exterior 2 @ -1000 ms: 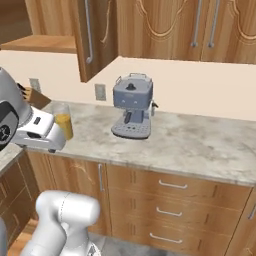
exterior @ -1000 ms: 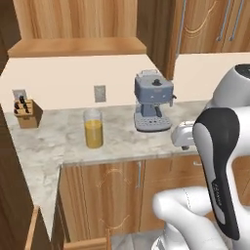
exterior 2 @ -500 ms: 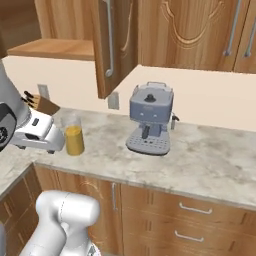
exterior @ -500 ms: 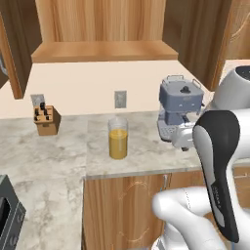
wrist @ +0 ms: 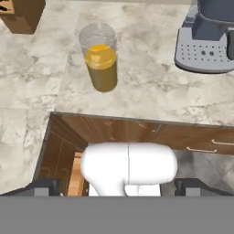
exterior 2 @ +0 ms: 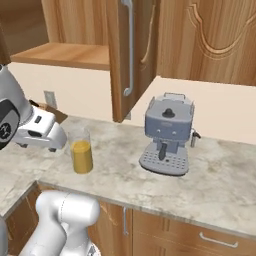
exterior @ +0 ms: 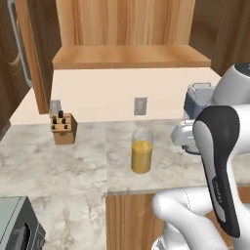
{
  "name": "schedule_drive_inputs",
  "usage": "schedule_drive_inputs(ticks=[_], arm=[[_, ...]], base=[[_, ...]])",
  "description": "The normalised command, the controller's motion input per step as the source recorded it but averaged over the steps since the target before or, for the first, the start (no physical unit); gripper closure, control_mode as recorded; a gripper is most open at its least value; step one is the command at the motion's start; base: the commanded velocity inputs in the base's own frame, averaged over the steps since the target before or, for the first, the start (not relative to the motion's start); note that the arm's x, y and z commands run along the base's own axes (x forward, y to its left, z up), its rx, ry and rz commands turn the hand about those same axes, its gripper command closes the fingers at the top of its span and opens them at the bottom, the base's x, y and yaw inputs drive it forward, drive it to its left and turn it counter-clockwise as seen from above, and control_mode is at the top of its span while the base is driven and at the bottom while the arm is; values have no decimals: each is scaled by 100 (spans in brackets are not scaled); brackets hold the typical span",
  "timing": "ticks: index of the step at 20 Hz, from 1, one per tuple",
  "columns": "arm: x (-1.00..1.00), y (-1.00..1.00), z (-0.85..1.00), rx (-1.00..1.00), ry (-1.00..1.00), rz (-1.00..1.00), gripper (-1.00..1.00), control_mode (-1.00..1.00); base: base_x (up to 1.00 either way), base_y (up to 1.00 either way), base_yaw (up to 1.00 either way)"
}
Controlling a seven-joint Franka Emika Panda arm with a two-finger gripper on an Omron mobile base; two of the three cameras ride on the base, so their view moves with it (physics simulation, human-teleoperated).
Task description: There is a tray on the dining counter. Grab the cup, mug, and pitcher and place them on the tray. The pitcher may be placed next to the tray if it cannot fit the tray.
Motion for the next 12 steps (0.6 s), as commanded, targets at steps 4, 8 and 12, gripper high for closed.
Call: schedule_drive_inputs(ticks=[4, 8, 12], arm=[[0, 0, 0, 0, 0, 0, -100, 100], [0, 0, 0, 0, 0, 0, -100, 100], [0, 0, 0, 0, 0, 0, -100, 100]], base=[[0, 41, 4], [1, 40, 3], [3, 17, 3]])
